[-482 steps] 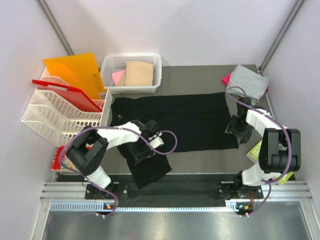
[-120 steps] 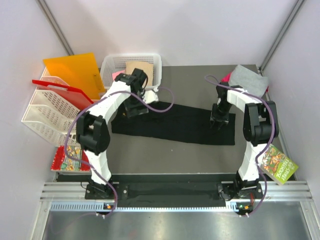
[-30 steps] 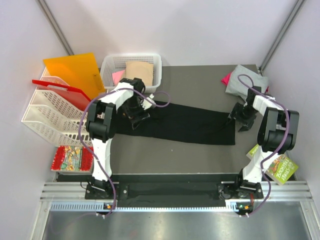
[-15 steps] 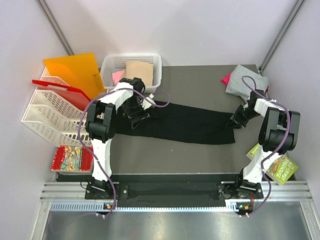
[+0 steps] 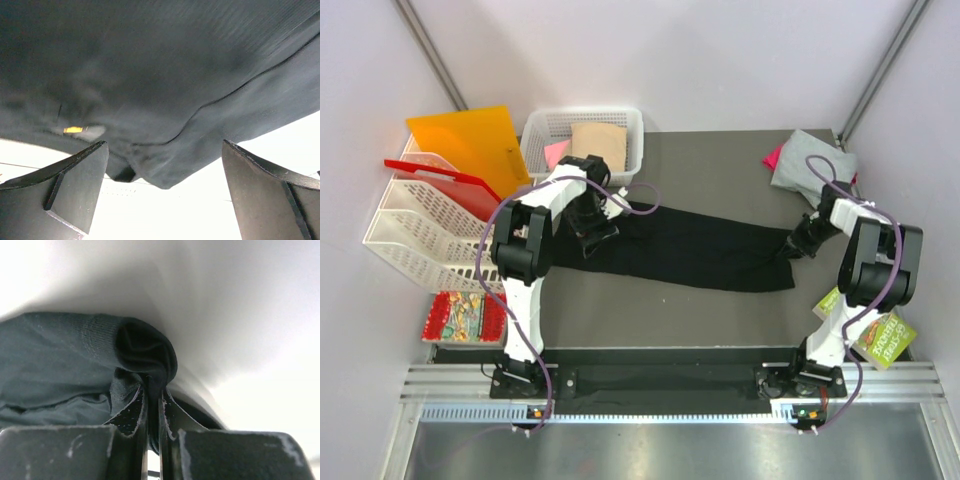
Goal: Fold and stack the t-shirts
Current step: Grab the bottom of the folded rectangular tshirt with right arm
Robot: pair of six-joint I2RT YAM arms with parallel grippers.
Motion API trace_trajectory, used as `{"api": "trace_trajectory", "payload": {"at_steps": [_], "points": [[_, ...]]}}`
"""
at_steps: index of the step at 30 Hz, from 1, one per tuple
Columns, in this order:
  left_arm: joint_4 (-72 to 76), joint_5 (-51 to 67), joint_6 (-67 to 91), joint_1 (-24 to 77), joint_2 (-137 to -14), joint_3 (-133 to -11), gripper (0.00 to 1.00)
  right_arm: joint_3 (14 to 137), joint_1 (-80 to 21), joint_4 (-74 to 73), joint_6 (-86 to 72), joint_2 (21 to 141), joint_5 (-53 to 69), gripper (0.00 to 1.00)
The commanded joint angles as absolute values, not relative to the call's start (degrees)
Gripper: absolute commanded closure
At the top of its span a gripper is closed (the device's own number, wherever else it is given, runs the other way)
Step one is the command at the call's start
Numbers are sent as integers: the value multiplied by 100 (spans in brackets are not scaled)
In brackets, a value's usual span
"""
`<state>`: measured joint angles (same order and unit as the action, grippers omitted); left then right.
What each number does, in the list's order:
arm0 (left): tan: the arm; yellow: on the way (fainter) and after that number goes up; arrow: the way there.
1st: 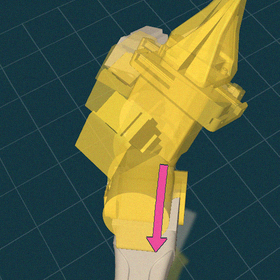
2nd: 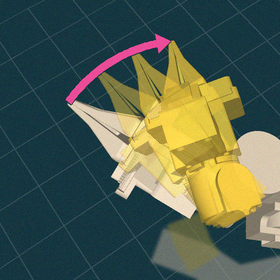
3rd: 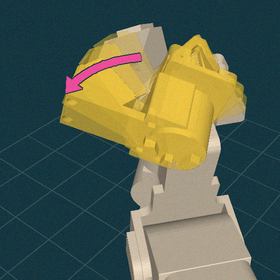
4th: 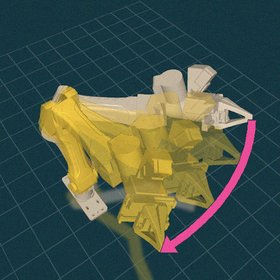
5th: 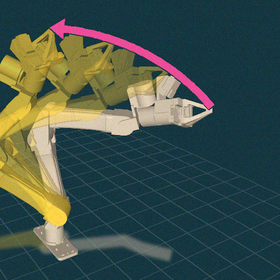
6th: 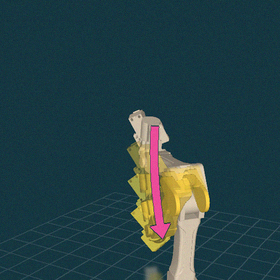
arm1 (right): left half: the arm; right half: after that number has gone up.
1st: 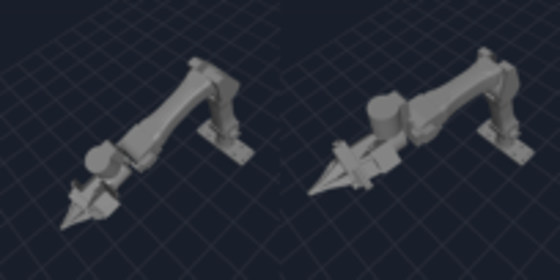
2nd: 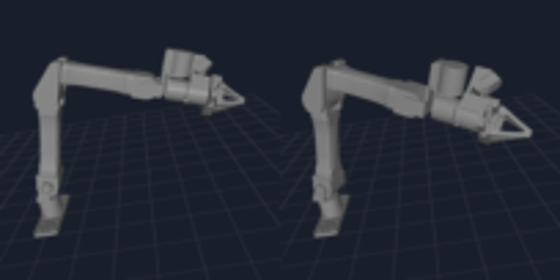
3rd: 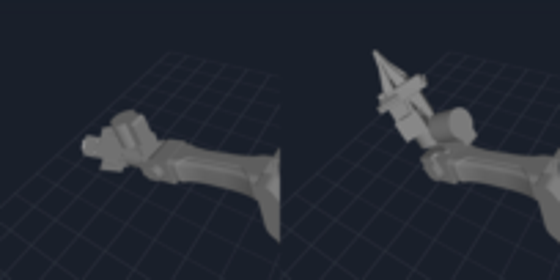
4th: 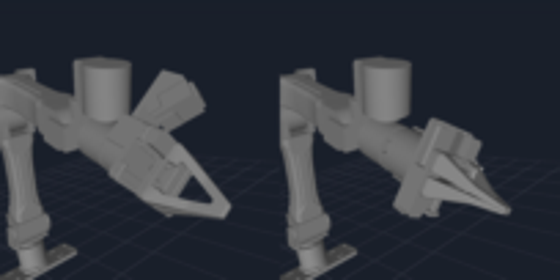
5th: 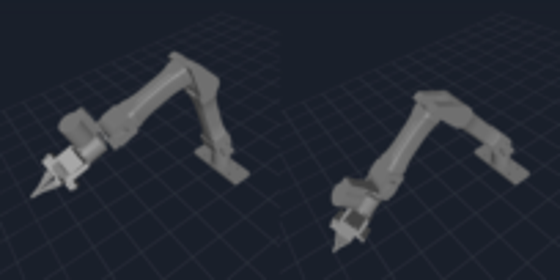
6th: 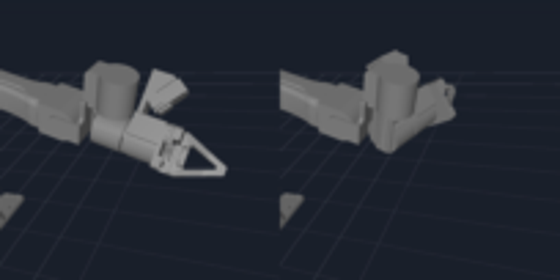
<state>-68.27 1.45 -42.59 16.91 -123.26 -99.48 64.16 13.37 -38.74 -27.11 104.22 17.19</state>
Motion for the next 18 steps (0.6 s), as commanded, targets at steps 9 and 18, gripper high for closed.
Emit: {"api": "trace_trajectory", "payload": {"at_steps": [9, 18], "points": [[-7576, 799, -4333, 1661, -11945, -10529, 1, 6943, 2523, -5045, -2707, 9782, 377, 100], [-7699, 1160, -4193, 1337, -11786, -11223, 1, 8813, 708, -5913, -2558, 10212, -139, 100]]}}
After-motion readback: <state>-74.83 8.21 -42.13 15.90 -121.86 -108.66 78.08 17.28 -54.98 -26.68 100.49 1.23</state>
